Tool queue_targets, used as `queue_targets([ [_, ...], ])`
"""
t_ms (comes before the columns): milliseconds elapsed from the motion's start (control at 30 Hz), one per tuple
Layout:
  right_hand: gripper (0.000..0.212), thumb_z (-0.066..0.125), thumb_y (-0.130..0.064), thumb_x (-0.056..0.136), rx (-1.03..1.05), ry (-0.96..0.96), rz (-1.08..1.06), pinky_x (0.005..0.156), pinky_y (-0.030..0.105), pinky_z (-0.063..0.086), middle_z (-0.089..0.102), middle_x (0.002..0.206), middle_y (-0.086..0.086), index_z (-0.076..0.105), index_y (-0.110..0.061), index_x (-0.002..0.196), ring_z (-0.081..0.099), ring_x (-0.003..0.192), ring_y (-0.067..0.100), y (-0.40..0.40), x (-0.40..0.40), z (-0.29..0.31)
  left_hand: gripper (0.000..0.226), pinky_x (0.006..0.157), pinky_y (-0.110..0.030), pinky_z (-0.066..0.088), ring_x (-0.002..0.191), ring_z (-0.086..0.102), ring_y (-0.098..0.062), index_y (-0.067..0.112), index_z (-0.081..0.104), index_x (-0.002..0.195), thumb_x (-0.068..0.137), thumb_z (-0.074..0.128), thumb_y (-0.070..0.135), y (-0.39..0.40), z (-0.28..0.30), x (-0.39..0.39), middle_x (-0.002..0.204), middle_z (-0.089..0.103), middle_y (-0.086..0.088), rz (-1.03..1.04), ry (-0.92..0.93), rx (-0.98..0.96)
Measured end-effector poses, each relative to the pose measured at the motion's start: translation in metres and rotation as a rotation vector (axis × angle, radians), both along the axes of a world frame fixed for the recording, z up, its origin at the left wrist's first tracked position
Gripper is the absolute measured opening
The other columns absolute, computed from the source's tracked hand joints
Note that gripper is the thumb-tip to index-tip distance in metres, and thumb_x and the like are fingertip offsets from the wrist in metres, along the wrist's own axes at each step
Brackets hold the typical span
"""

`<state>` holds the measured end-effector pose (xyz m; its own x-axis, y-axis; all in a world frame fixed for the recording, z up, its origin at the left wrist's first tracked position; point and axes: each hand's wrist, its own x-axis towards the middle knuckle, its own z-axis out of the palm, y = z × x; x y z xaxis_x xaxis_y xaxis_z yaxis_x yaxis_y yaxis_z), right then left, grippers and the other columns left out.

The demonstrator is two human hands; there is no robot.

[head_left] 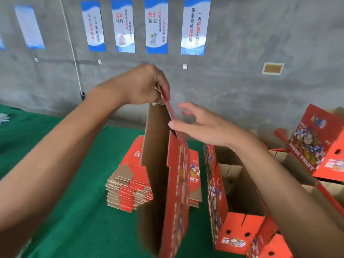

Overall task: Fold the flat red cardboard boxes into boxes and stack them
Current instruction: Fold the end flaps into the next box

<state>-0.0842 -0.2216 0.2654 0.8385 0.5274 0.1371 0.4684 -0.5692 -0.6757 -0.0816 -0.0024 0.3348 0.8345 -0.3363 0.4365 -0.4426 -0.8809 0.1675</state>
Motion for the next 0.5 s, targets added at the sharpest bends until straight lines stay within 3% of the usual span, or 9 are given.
queue_targets([
  [67, 0.068, 0.068, -0.047, 0.095, -0.011, 0.135, 0.032, 0.086, 0.046, 0.063, 0.057, 0.145, 0.000, 0.037, -0.031, 0.153, 0.072, 0.106, 0.022, 0.003, -0.005, 0.010, 0.033, 0.076, -0.032, 0.060, 0.089, 0.074, -0.022, 0.021, 0.083, 0.085, 0.072, 0.072, -0.008, -0.023, 0.004, -0.004, 0.099, 0.077, -0.003, -0.048, 0.085, -0.010],
  [133, 0.063, 0.069, -0.042, 0.095, -0.068, 0.251, 0.005, 0.078, 0.042, 0.065, 0.061, 0.139, 0.006, 0.042, -0.025, 0.149, 0.076, 0.095, 0.028, 0.000, -0.011, 0.009, 0.033, 0.075, -0.033, 0.061, 0.089, 0.074, -0.024, 0.024, 0.081, 0.080, 0.071, 0.069, -0.006, -0.046, -0.005, -0.004, 0.094, 0.078, -0.004, -0.071, 0.202, 0.022],
  [267, 0.044, 0.065, -0.031, 0.090, -0.173, 0.079, -0.141, 0.072, 0.044, 0.063, 0.070, 0.105, 0.009, 0.053, -0.017, 0.129, 0.074, 0.083, 0.024, -0.014, -0.023, -0.036, 0.026, 0.076, -0.029, 0.060, 0.083, 0.074, -0.014, 0.023, 0.080, 0.077, 0.075, 0.076, -0.002, -0.083, -0.043, -0.003, 0.084, 0.078, 0.005, -0.117, 0.364, 0.041],
  [367, 0.049, 0.059, -0.014, 0.084, -0.101, 0.314, -0.194, 0.073, 0.055, 0.063, 0.070, 0.106, 0.020, 0.051, -0.010, 0.132, 0.075, 0.081, 0.038, -0.033, -0.031, -0.079, 0.026, 0.078, -0.034, 0.061, 0.079, 0.074, -0.011, 0.020, 0.079, 0.079, 0.077, 0.073, -0.004, -0.112, -0.067, -0.006, 0.088, 0.078, 0.002, -0.150, 0.437, 0.029],
  [433, 0.059, 0.053, -0.008, 0.085, -0.054, 0.398, -0.265, 0.064, 0.053, 0.064, 0.065, 0.109, 0.020, 0.036, -0.010, 0.142, 0.076, 0.072, 0.039, -0.045, -0.036, -0.104, 0.028, 0.081, -0.037, 0.062, 0.081, 0.073, -0.013, 0.019, 0.078, 0.092, 0.080, 0.070, -0.005, -0.129, -0.085, -0.011, 0.099, 0.077, -0.003, -0.164, 0.513, 0.057],
  [500, 0.073, 0.054, -0.008, 0.089, -0.046, 0.405, -0.320, 0.057, 0.048, 0.064, 0.059, 0.117, 0.014, 0.022, -0.021, 0.152, 0.075, 0.073, 0.036, -0.054, -0.042, -0.124, 0.041, 0.083, -0.039, 0.063, 0.087, 0.070, -0.015, 0.016, 0.066, 0.125, 0.088, 0.069, 0.000, -0.139, -0.100, -0.019, 0.122, 0.069, -0.004, -0.130, 0.610, 0.096],
])
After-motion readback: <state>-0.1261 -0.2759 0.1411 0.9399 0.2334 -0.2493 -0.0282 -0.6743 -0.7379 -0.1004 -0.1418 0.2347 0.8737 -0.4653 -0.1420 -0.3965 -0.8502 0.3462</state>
